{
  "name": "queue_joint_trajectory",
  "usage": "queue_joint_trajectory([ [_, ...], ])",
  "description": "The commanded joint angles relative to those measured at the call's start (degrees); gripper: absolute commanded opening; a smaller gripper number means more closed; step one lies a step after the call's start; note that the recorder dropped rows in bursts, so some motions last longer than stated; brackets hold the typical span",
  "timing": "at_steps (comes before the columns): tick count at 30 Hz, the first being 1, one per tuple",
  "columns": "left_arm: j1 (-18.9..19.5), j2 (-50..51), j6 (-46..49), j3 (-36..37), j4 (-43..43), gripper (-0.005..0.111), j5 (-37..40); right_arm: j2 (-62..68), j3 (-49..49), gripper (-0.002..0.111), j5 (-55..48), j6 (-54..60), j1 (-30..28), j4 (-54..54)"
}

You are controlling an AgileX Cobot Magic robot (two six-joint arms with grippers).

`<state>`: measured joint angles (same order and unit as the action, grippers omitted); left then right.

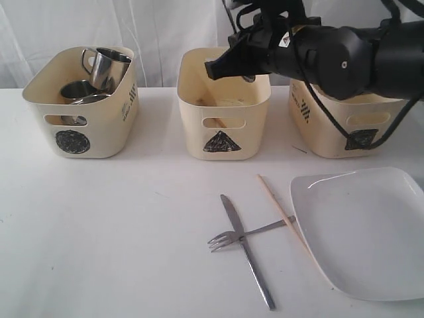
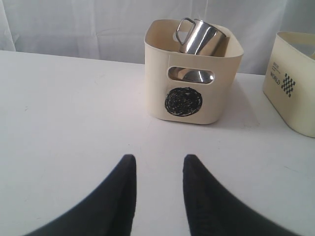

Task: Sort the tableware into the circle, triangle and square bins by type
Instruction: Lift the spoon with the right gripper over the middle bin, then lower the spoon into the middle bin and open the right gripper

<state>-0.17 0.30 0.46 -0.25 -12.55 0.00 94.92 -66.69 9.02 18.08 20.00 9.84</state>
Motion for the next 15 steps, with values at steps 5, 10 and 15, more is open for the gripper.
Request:
queue_joint_trajectory([
  [5,0.1,-0.3,-0.5,0.2,-0.3,0.038,0.0,5.6,-2.2,0.000,4.8,0.4,-0.6,0.8],
  [10,0.1,-0.3,-0.5,0.2,-0.3,0.038,0.0,9.4,-5.9,0.000,4.8,1.3,-0.6,0.8],
  [15,0.1,-0.3,-0.5,0.2,-0.3,0.038,0.0,12.4,-8.5,0.000,4.8,1.3,-1.8,0.8],
])
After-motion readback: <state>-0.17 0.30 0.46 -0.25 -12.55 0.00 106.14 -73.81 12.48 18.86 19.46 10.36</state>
